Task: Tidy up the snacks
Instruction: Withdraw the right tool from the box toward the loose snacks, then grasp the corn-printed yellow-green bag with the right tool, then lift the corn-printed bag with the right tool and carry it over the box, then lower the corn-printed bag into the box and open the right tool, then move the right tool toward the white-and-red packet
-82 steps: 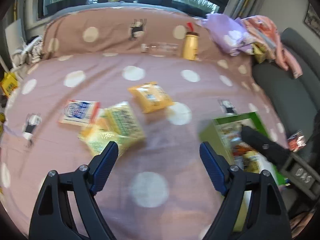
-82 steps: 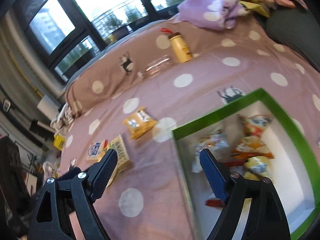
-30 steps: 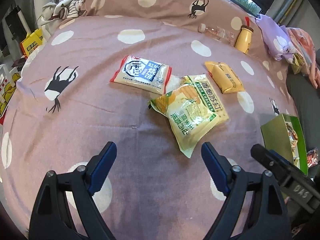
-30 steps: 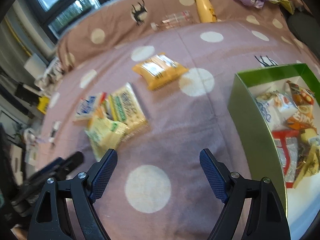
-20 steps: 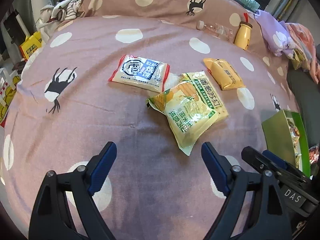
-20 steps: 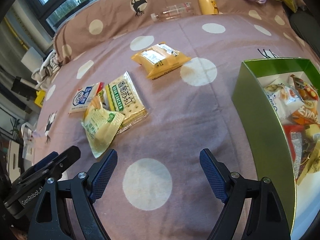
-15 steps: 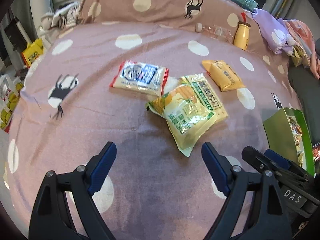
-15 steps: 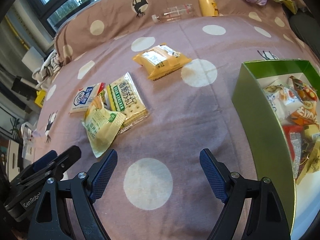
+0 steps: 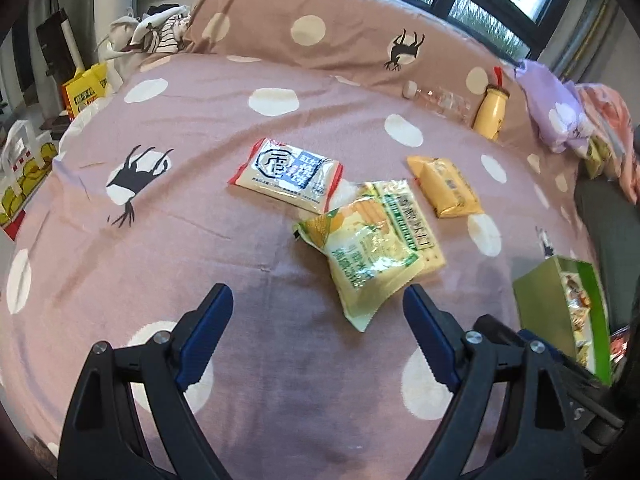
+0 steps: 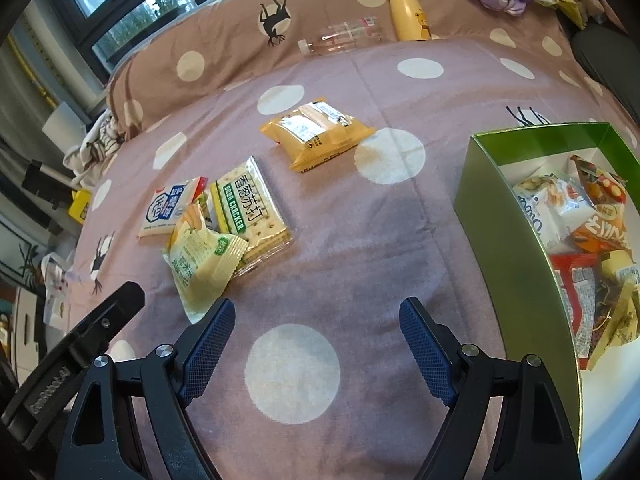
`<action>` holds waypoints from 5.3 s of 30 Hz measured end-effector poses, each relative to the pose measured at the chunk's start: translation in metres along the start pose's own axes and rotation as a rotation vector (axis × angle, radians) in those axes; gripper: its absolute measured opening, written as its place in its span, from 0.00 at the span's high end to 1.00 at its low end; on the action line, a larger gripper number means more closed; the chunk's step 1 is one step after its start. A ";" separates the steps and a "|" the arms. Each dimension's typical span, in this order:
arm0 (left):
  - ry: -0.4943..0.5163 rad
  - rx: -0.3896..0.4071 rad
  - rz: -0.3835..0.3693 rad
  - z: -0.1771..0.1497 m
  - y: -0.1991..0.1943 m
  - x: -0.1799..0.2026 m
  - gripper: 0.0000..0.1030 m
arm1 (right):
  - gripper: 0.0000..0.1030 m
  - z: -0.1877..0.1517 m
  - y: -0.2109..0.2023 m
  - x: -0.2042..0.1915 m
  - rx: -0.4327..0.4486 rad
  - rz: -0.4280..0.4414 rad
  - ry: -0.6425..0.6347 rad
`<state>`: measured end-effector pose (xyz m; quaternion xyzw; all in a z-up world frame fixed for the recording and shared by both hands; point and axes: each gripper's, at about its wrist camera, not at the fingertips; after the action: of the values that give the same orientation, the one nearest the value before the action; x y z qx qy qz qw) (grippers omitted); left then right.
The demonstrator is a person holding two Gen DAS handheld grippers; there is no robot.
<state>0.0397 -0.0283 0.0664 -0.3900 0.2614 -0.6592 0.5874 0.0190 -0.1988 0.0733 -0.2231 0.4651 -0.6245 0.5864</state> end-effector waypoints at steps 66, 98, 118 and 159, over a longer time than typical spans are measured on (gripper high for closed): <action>0.017 -0.128 -0.220 0.019 0.029 0.013 0.71 | 0.66 0.056 0.049 -0.062 -0.234 0.373 -0.167; 0.562 -0.091 -0.515 -0.018 -0.028 0.268 0.71 | 0.65 0.055 -0.121 0.156 0.152 0.095 0.283; 0.527 -0.283 -0.493 -0.040 0.028 0.297 0.70 | 0.65 0.045 -0.073 0.214 -0.017 0.077 0.460; 0.019 -0.073 -0.052 0.069 0.026 -0.031 0.17 | 0.28 0.102 -0.016 -0.036 -0.073 0.281 -0.117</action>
<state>0.1110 0.0052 0.0777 -0.4116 0.2806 -0.6678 0.5531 0.1025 -0.1991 0.1438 -0.2127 0.4792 -0.5050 0.6857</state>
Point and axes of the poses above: each gripper's, at about its wrist camera, not at the fingertips, and y roughly the way its jaws point, x to its right, z to its top, and after that the axes turned 1 degree about z, right-handed
